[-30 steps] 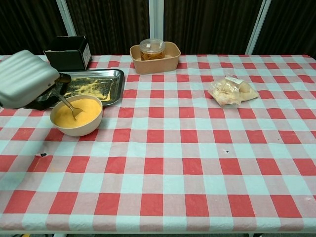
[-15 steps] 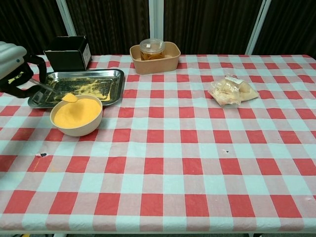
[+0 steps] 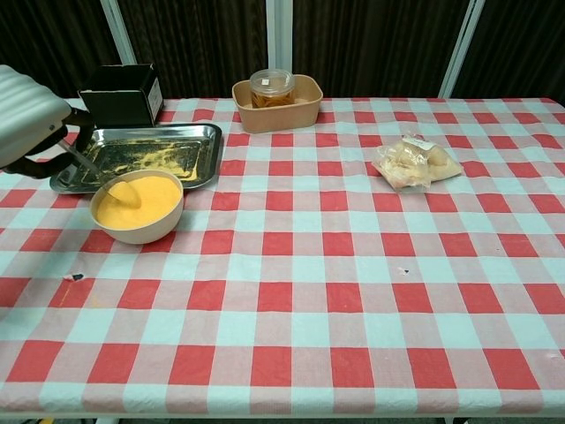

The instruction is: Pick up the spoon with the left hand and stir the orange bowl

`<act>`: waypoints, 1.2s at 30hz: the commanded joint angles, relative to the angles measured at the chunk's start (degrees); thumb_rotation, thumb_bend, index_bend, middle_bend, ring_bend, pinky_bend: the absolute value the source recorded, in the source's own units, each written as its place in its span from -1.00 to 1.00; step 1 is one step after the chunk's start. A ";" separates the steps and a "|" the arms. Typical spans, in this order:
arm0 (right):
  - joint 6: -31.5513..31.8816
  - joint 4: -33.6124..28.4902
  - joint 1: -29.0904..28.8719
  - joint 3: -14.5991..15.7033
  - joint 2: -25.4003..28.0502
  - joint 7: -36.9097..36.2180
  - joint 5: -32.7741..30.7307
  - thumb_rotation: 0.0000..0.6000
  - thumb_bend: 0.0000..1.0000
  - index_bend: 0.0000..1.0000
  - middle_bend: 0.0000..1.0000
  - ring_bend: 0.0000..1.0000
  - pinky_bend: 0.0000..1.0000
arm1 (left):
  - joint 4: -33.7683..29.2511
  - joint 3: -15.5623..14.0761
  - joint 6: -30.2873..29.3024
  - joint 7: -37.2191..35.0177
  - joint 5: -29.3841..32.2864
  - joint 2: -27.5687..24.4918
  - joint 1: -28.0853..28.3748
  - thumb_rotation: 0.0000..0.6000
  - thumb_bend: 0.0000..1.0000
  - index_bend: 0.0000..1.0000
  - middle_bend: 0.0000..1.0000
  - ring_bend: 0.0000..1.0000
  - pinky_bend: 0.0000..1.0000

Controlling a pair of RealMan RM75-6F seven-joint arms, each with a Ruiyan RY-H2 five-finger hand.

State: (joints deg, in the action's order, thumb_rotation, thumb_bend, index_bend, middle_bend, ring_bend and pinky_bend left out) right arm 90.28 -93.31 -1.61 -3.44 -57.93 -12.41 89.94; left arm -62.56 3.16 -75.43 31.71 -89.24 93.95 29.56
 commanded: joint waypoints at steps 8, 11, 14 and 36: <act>-0.36 0.33 -0.16 0.05 -0.22 -0.40 0.00 1.00 -0.51 -1.00 -0.61 -1.00 -0.94 | -1.48 -3.03 1.04 13.36 -6.23 -0.26 2.28 1.00 -0.18 0.43 0.94 0.82 1.00; -0.15 0.49 -0.05 -0.01 -0.18 -0.58 -0.05 1.00 -0.51 -1.00 -0.61 -1.00 -0.94 | -1.01 -2.70 0.91 15.03 -6.73 -0.37 2.62 1.00 -0.18 0.44 0.94 0.83 1.00; -0.10 0.71 0.05 0.01 -0.26 -0.85 -0.18 1.00 -0.51 -1.00 -0.61 -1.00 -0.94 | -1.81 -2.18 1.00 15.89 -6.40 -1.14 2.66 1.00 -0.18 0.44 0.94 0.83 1.00; 0.16 1.63 0.24 0.07 -0.62 -1.75 -0.04 1.00 -0.51 -1.00 -0.61 -1.00 -0.94 | -12.49 -0.69 4.19 28.24 -5.71 -5.44 3.61 1.00 -0.18 0.44 0.95 0.83 1.00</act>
State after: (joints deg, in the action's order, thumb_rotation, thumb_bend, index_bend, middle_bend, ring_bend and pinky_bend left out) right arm 90.46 -91.69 -1.36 -3.37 -58.54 -14.17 89.92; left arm -74.95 2.55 -71.39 59.77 -94.94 88.37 33.07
